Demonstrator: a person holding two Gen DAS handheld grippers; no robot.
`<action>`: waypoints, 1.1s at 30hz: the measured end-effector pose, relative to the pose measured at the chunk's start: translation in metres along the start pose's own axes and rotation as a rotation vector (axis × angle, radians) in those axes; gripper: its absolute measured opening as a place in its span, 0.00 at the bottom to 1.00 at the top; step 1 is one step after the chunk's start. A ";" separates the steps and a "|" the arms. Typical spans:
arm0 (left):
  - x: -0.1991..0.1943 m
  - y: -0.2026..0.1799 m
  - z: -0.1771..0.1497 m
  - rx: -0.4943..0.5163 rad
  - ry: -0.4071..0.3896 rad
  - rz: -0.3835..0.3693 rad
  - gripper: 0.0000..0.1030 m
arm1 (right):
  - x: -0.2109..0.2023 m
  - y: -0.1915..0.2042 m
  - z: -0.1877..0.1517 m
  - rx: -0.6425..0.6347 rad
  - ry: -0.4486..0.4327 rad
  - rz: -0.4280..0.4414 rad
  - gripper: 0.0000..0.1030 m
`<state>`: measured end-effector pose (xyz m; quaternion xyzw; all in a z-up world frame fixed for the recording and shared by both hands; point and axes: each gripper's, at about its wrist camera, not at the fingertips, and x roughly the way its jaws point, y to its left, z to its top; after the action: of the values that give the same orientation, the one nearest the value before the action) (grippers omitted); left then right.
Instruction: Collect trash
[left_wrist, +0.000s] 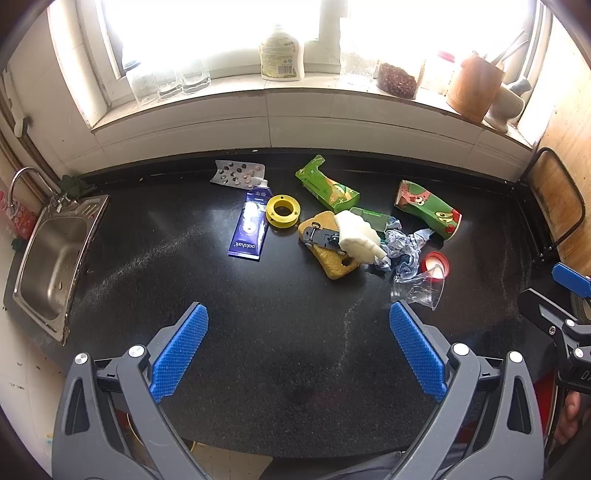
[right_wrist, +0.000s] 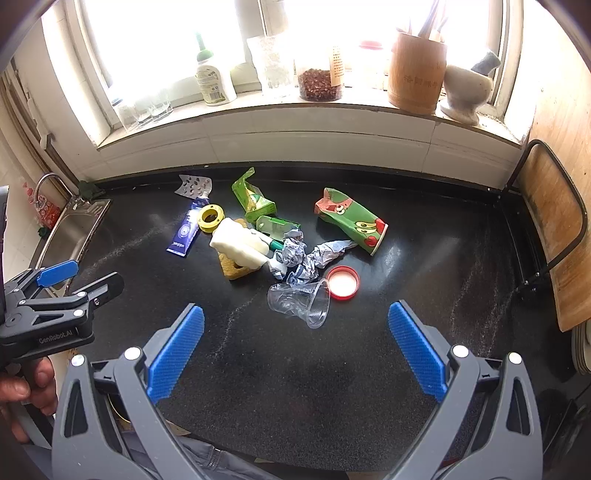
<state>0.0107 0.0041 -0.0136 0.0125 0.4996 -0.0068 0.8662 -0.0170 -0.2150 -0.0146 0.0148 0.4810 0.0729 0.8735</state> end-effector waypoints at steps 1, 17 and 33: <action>0.000 0.000 0.000 0.000 0.000 0.001 0.93 | 0.000 0.000 0.000 0.000 0.000 0.000 0.94; -0.002 0.000 -0.001 -0.001 0.003 -0.002 0.93 | -0.003 0.001 0.002 -0.003 0.004 0.002 0.94; 0.018 0.009 0.010 -0.006 0.036 -0.010 0.93 | 0.011 -0.007 0.016 -0.009 0.014 0.019 0.94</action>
<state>0.0284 0.0123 -0.0242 0.0073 0.5153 -0.0095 0.8569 0.0034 -0.2199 -0.0158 0.0151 0.4865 0.0835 0.8695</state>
